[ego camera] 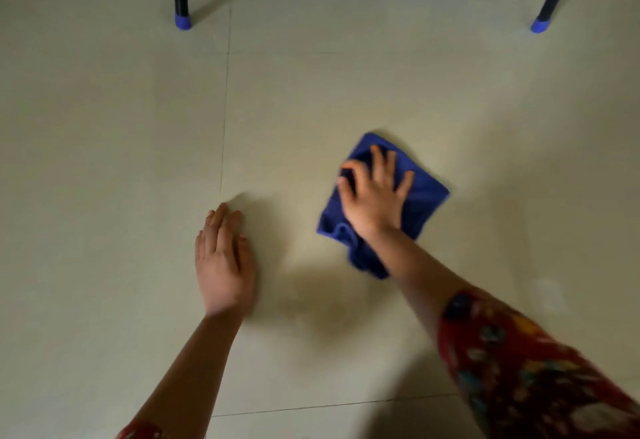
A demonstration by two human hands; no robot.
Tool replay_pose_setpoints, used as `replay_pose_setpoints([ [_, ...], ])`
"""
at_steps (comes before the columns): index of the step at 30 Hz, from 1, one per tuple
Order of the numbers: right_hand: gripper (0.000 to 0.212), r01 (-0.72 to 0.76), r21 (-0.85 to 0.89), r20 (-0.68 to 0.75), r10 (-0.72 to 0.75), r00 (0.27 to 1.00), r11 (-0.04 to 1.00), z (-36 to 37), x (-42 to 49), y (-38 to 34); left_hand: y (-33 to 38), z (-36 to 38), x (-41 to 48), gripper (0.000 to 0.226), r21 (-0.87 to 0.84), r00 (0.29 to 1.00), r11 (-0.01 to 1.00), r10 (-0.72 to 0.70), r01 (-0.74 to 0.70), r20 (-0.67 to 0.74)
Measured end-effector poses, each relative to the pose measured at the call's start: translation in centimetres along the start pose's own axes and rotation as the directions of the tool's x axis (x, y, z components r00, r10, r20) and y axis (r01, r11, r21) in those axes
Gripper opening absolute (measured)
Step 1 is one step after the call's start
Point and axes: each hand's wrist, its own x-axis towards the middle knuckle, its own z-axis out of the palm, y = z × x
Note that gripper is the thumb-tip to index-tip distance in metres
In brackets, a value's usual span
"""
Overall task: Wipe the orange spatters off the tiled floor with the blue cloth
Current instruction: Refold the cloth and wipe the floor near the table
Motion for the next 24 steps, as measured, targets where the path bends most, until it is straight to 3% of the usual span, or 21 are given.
replay_pose_setpoints([
  [2, 0.051, 0.304, -0.098, 0.030, -0.302, 0.953, 0.948, 2.4, -2.6, -5.4, -0.3, -0.4, 0.4, 0.043, -0.017, 0.998, 1.000, -0.010, 0.009, -0.059],
  [4, 0.060, 0.665, -0.085, 0.158, -0.649, 0.744, 0.742, 3.9, -8.0, -7.8, -1.4, -0.9, 1.0, 0.044, -0.049, 0.991, 0.997, -0.063, 0.058, -0.116],
  [6, 0.061, 0.830, -0.036, 0.263, -0.796, 0.545, 0.557, 3.6, -11.3, -5.8, -2.5, -1.0, 1.3, 0.044, -0.086, 0.980, 0.989, -0.129, 0.117, -0.153],
  [7, 0.059, 0.864, -0.041, 0.260, -0.830, 0.494, 0.501, 3.1, -10.6, -4.1, -2.8, -0.9, 1.5, 0.043, -0.093, 0.975, 0.987, -0.148, 0.134, -0.165],
  [8, 0.056, 0.854, -0.091, 0.231, -0.823, 0.519, 0.513, 2.7, -8.7, -2.3, -2.8, -0.7, 1.6, 0.043, -0.089, 0.975, 0.987, -0.148, 0.135, -0.166],
  [9, 0.054, 0.781, -0.163, 0.171, -0.762, 0.625, 0.603, 2.3, -5.9, -1.0, -2.6, -0.4, 1.8, 0.044, -0.077, 0.978, 0.989, -0.138, 0.128, -0.153],
  [11, 0.052, 0.416, -0.235, 0.029, -0.421, 0.907, 0.879, 1.0, 0.9, 0.2, -1.9, 0.4, 2.1, 0.045, -0.064, 0.986, 0.991, -0.123, 0.116, -0.116],
  [12, 0.052, 0.215, -0.202, 0.009, -0.218, 0.976, 0.956, 0.4, 3.5, -0.6, -1.4, 0.7, 2.4, 0.045, -0.069, 0.987, 0.991, -0.119, 0.112, -0.108],
  [13, 0.052, 0.096, -0.181, 0.027, -0.092, 0.995, 0.979, 0.4, 5.1, -2.0, -0.8, 1.2, 2.8, 0.046, -0.081, 0.987, 0.991, -0.119, 0.111, -0.105],
  [14, 0.052, 0.099, -0.174, 0.049, -0.092, 0.995, 0.980, 1.1, 5.6, -3.8, -0.2, 1.5, 3.2, 0.046, -0.092, 0.988, 0.990, -0.113, 0.104, -0.104],
  [15, 0.053, 0.211, -0.174, 0.083, -0.199, 0.976, 0.962, 1.8, 5.2, -5.9, 0.4, 1.9, 3.6, 0.046, -0.100, 0.989, 0.990, -0.105, 0.095, -0.103],
  [17, 0.053, 0.502, -0.151, 0.180, -0.475, 0.861, 0.852, 2.8, 3.2, -8.9, 1.7, 2.6, 4.5, 0.046, -0.116, 0.990, 0.990, -0.097, 0.085, -0.100],
  [19, 0.053, 0.609, -0.151, 0.202, -0.578, 0.790, 0.779, 3.0, 3.3, -8.2, 3.2, 3.7, 5.7, 0.048, -0.136, 0.991, 0.987, -0.100, 0.088, -0.086],
  [21, 0.052, 0.570, -0.164, 0.149, -0.551, 0.821, 0.805, 1.9, 6.2, -5.6, 4.8, 4.9, 6.6, 0.049, -0.141, 0.993, 0.987, -0.084, 0.072, -0.080],
  [24, 0.051, 0.378, -0.190, 0.084, -0.369, 0.926, 0.906, -0.4, 11.5, -0.2, 7.3, 7.8, 7.7, 0.051, -0.086, 0.999, 0.996, 0.027, -0.025, 0.025],
])
